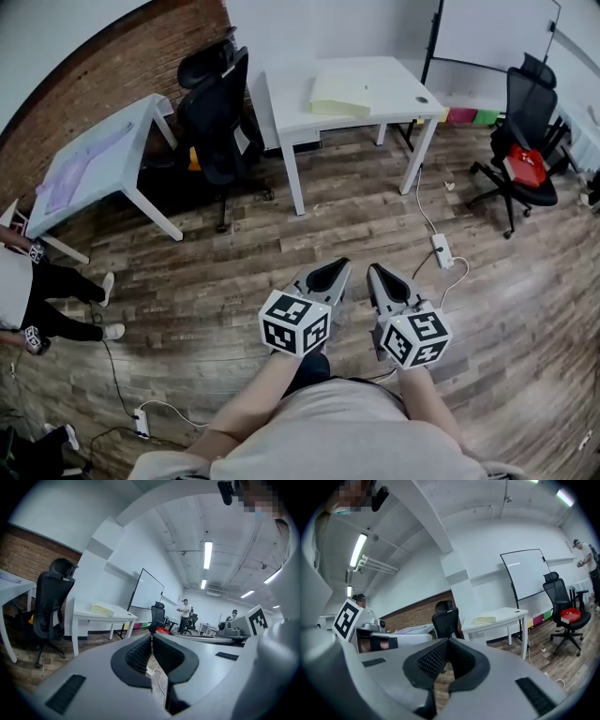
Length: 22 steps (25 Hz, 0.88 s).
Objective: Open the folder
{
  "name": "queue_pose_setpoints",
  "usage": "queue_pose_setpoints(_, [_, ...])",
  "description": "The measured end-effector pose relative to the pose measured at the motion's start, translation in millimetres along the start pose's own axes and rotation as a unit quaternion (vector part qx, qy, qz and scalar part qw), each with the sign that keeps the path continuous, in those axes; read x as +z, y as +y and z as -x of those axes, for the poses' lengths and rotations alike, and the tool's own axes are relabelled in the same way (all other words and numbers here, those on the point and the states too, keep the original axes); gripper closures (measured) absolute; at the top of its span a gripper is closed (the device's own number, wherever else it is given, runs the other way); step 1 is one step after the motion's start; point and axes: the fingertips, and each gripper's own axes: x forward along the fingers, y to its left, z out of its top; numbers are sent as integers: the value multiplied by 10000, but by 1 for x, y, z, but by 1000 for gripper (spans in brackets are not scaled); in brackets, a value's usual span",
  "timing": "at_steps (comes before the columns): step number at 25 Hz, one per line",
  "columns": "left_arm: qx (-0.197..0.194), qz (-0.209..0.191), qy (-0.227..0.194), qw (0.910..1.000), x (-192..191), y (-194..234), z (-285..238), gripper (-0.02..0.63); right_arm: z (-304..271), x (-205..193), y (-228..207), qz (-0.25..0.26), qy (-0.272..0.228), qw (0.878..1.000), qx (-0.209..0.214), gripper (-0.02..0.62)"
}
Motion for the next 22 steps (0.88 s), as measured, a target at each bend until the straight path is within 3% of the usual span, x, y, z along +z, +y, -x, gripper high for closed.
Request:
queue_pose_setpoints(14, [-384, -27, -9, 9993, 64, 108, -73, 578, -129, 51, -33, -19, -205, 9994, -265, 572])
queue_pose_setpoints(22, [-619, -127, 62, 9980, 81, 141, -106, 578, -177, 68, -52, 159, -245, 9986, -447, 572])
